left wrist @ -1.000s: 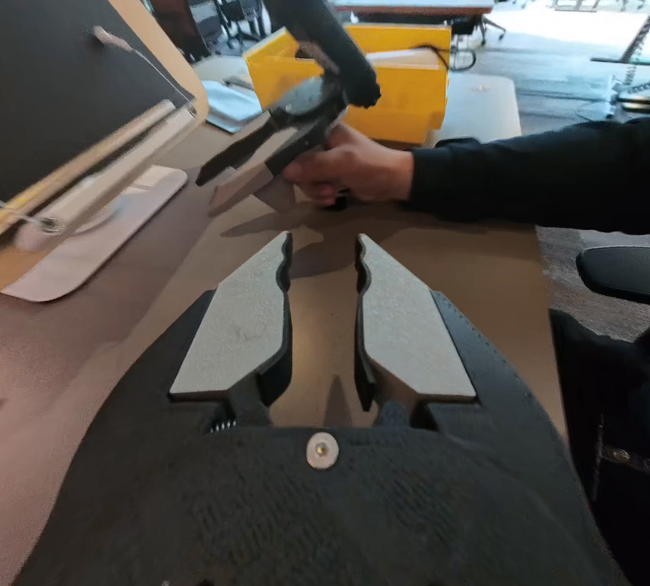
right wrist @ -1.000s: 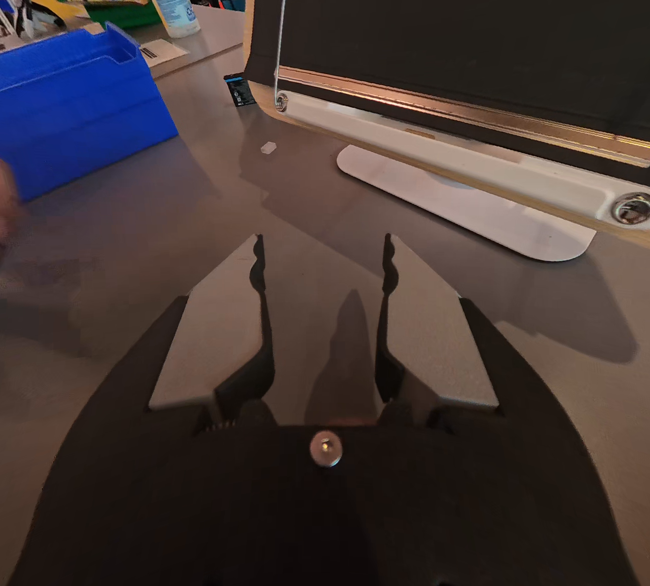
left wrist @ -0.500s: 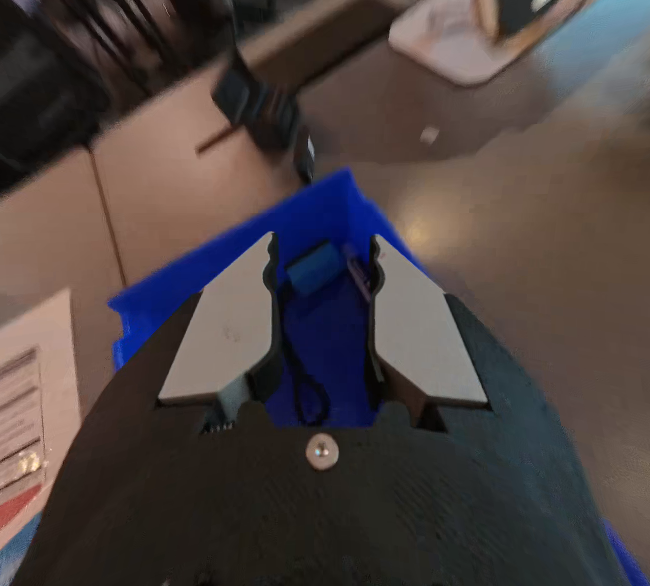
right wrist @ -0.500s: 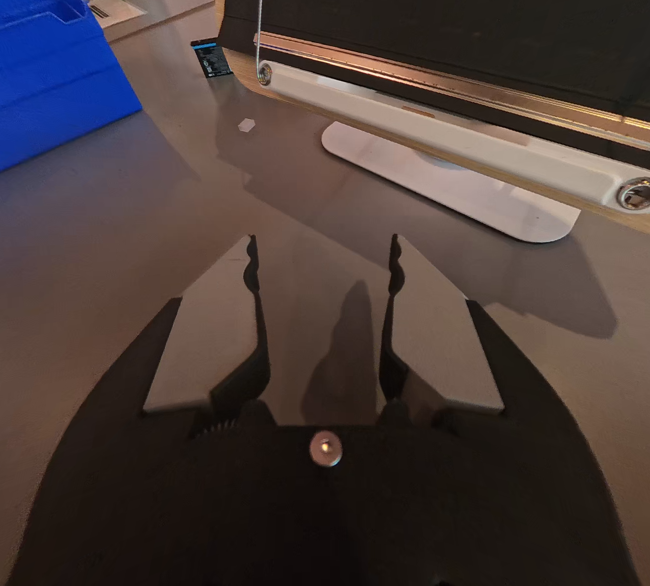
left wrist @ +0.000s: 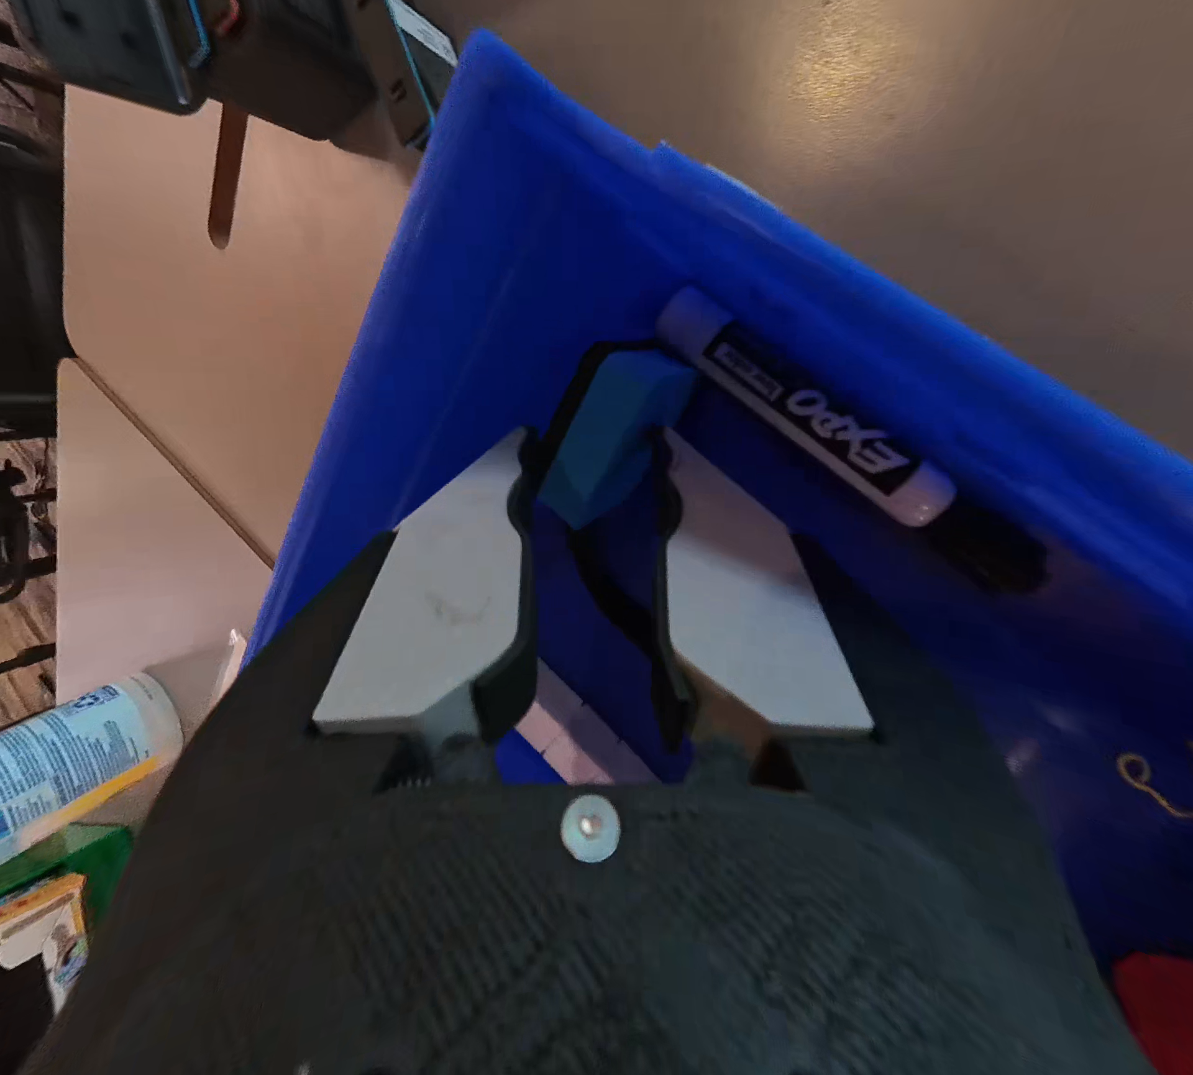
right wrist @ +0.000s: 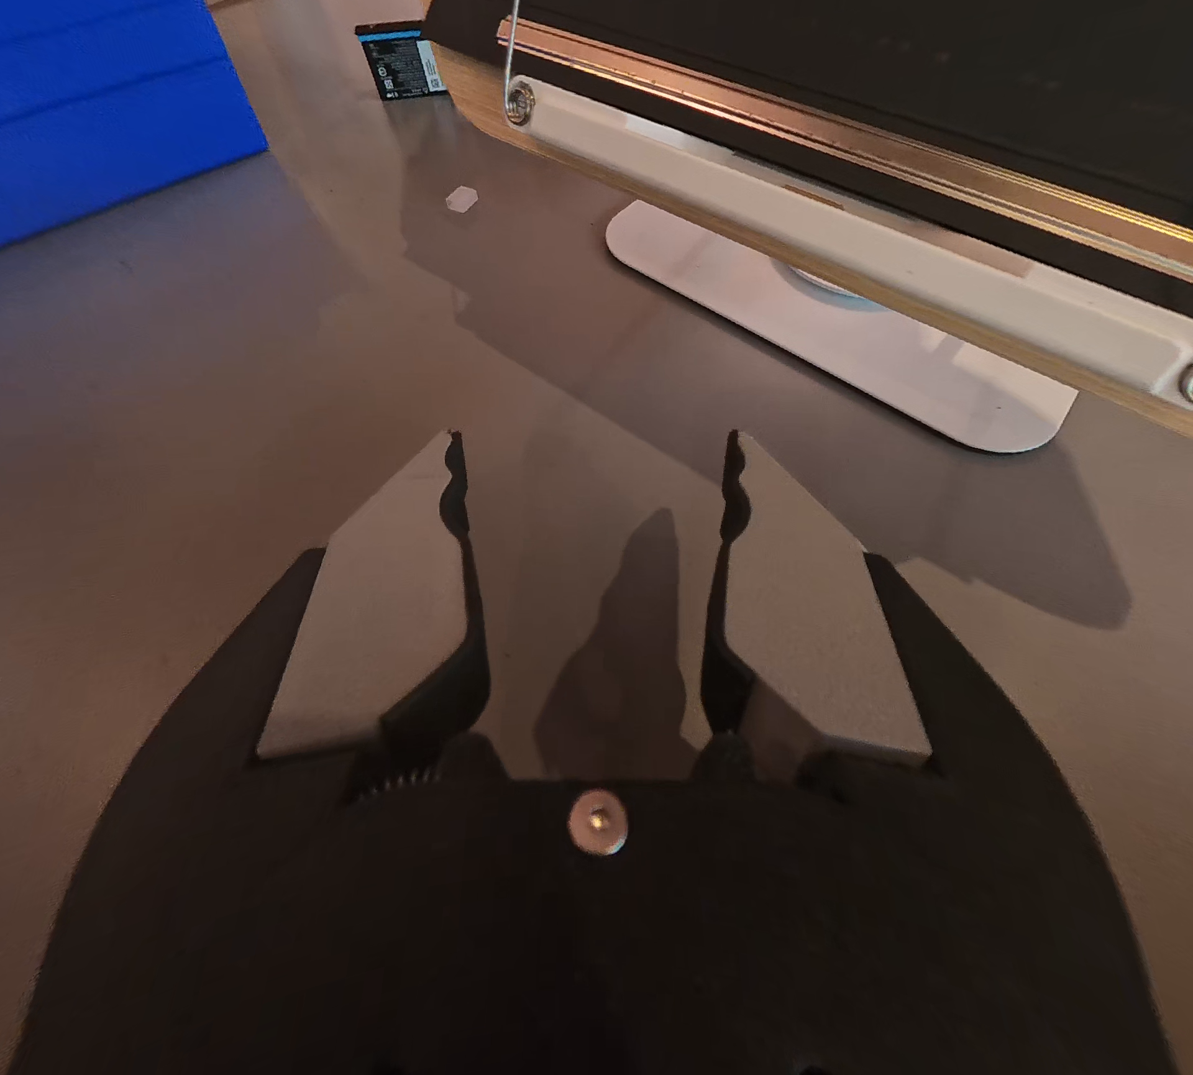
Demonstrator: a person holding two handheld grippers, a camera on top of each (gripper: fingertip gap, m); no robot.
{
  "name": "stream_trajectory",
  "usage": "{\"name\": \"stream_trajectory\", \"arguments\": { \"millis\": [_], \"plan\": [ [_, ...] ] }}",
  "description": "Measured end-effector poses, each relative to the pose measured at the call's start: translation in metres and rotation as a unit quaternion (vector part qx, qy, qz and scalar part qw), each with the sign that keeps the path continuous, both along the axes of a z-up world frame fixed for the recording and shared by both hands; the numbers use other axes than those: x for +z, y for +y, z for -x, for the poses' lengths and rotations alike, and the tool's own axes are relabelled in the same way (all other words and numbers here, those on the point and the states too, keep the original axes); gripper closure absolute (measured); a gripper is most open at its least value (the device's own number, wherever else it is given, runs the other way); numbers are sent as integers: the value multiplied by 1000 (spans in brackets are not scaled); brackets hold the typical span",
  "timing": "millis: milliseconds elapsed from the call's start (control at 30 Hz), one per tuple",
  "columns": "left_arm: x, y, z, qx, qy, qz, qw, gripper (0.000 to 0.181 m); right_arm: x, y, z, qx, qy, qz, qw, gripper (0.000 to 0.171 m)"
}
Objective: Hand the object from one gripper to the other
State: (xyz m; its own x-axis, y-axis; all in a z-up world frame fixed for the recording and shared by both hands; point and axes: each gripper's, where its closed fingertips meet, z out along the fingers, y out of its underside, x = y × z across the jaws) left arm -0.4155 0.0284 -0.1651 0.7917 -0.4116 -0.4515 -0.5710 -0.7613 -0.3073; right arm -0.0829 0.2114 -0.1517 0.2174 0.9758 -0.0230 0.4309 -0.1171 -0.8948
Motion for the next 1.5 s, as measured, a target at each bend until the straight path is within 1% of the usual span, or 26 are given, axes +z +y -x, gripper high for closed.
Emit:
{"name": "stream_trajectory", "arguments": {
  "millis": [67, 100, 167, 233, 267, 333, 367, 400, 467, 500, 533, 600, 667, 767, 833, 900, 967, 1033, 1067, 1133, 1200, 1333, 1433, 1500],
  "plan": [
    [1, -1, 1, 3, -1, 13, 1000, 149, 0, -2, 1, 4, -4, -9, 1000, 96],
    [3, -3, 5, 9, 14, 15, 1000, 150, 0, -2, 1, 5, -5, -12, 1000, 98],
    [19, -6, 14, 0, 75, -10, 997, 151, 0, -3, 1, 6, -4, -13, 1000, 103],
    [54, -10, 19, 15, 109, -52, 993, 152, 1, -7, 2, 17, 0, -8, 1000, 107],
    [78, -12, 20, 27, 121, -84, 989, 152, 2, -9, 2, 21, 4, -5, 1000, 110],
    [140, -14, 15, 55, 149, -167, 973, 152, 5, -11, 2, 28, 12, -3, 1000, 111],
    [171, -15, 4, 63, 149, -210, 964, 152, 8, -12, 2, 32, 19, -5, 999, 112],
    [196, -15, -18, 56, 124, -247, 959, 152, 12, -14, 2, 37, 29, -6, 999, 114],
    [228, -8, -87, 12, 25, -308, 951, 152, 23, -21, 3, 58, 57, -3, 997, 114],
    [237, -3, -125, -15, -19, -332, 943, 152, 28, -27, 4, 73, 71, 1, 995, 116],
    [238, 2, -161, -44, -57, -347, 935, 152, 34, -35, 4, 93, 86, 6, 992, 118],
    [229, 15, -223, -91, -130, -374, 914, 153, 45, -50, 2, 132, 114, 22, 984, 119],
    [197, 35, -271, -115, -215, -371, 896, 152, 58, -63, -3, 168, 149, 32, 974, 118],
    [138, 73, -301, -104, -276, -361, 885, 153, 74, -77, -14, 212, 184, 26, 959, 117],
    [110, 91, -320, -113, -336, -349, 868, 153, 80, -79, -19, 221, 196, 15, 955, 117],
    [92, 106, -328, -116, -365, -338, 860, 153, 84, -77, -21, 221, 207, 16, 953, 117],
    [86, 119, -332, -124, -399, -334, 845, 153, 86, -73, -22, 219, 212, 25, 952, 117],
    [79, 129, -331, -129, -416, -324, 839, 153, 86, -68, -22, 213, 214, 33, 953, 116],
    [79, 130, -333, -140, -431, -321, 832, 153, 85, -66, -22, 210, 212, 37, 954, 117],
    [76, 130, -338, -153, -469, -291, 820, 153, 84, -60, -22, 202, 211, 47, 955, 120],
    [74, 130, -333, -143, -484, -277, 818, 153, 83, -56, -22, 194, 209, 51, 957, 121],
    [81, 119, -323, -121, -546, -280, 780, 153, 74, -55, -18, 191, 189, 45, 962, 128],
    [82, 118, -318, -113, -557, -279, 774, 153, 67, -60, -14, 200, 176, 53, 962, 132],
    [84, 117, -321, -117, -570, -275, 765, 153, 66, -65, -13, 213, 176, 63, 959, 134]
  ]
}}
